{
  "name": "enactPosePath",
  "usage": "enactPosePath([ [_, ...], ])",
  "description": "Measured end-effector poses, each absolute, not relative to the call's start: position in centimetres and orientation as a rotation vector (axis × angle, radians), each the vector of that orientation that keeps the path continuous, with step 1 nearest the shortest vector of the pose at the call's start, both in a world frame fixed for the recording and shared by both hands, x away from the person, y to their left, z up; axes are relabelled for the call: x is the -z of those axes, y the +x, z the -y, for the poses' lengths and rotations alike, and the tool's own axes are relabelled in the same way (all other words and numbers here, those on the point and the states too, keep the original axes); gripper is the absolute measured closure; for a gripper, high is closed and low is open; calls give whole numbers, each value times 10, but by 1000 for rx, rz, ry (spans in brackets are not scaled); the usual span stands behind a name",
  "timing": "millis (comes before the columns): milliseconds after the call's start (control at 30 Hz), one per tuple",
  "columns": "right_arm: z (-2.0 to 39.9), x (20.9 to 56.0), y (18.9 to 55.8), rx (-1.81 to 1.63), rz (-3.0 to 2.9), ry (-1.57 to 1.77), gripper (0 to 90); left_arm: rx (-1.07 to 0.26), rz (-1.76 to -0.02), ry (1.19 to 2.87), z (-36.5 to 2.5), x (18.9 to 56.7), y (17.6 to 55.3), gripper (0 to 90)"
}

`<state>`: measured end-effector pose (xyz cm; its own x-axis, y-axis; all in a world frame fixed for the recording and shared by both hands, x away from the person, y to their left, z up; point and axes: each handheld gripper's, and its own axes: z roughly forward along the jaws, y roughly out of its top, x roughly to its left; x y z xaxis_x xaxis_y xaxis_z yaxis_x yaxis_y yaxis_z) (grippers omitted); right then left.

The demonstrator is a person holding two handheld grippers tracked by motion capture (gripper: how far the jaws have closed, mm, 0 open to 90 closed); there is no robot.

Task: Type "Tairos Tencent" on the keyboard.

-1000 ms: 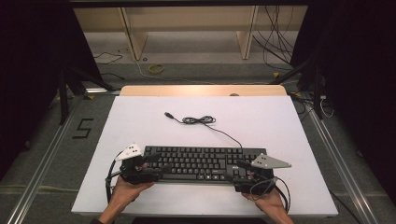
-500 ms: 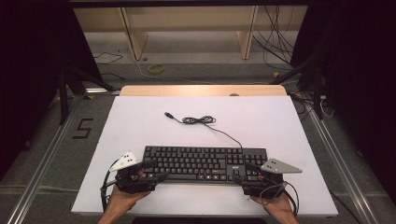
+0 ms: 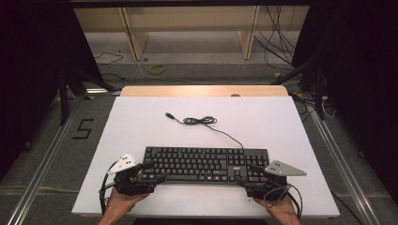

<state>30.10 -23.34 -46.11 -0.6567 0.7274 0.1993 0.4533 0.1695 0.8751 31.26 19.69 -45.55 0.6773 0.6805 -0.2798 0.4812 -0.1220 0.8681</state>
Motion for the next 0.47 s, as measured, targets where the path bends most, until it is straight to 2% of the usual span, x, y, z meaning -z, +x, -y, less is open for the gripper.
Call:
enactPosePath([
  [467, 233, 461, 301, -1483, -2177, 1139, 266, -225, -936, 1771, -196, 457, 315, 236],
])
